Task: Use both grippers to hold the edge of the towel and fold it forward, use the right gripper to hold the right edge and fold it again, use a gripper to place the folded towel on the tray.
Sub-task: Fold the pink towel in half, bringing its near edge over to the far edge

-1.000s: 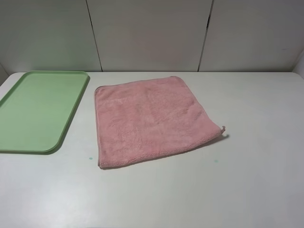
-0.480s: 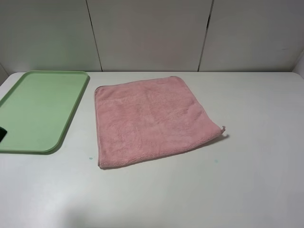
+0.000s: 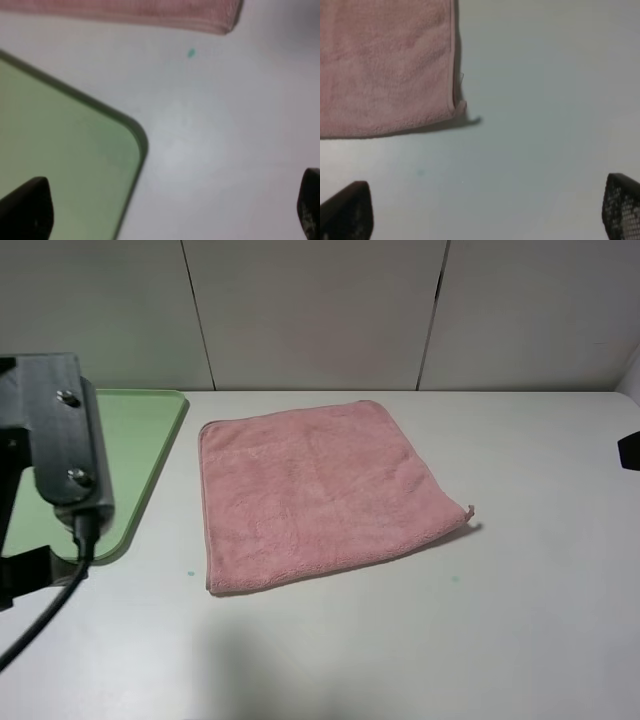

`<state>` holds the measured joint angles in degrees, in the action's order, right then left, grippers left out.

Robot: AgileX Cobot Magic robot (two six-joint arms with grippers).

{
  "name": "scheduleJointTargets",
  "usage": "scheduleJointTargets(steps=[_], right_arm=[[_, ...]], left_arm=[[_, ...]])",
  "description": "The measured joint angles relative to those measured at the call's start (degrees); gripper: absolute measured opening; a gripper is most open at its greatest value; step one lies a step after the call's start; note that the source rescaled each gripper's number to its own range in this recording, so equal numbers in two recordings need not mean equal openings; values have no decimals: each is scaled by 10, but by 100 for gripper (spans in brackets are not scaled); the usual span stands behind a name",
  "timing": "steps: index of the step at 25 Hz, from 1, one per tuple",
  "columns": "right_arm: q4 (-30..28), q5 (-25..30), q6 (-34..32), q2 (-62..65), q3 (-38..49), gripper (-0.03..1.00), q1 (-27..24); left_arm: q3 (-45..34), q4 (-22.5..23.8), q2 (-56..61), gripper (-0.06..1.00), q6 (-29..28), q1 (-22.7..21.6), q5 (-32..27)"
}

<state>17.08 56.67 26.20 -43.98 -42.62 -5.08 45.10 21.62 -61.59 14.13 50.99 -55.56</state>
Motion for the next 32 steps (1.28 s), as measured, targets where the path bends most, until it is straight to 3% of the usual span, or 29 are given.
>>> scheduleJointTargets(steps=[4, 13, 26, 32], right_arm=[[0, 1, 0, 0, 0, 100, 0], [0, 1, 0, 0, 0, 100, 0], [0, 1, 0, 0, 0, 100, 0], [0, 1, 0, 0, 0, 100, 0]], left_arm=[[0, 10, -49, 97, 1, 20, 43], [0, 13, -197, 97, 5, 21, 191], [14, 14, -348, 96, 37, 21, 313], [22, 58, -394, 96, 44, 21, 322]])
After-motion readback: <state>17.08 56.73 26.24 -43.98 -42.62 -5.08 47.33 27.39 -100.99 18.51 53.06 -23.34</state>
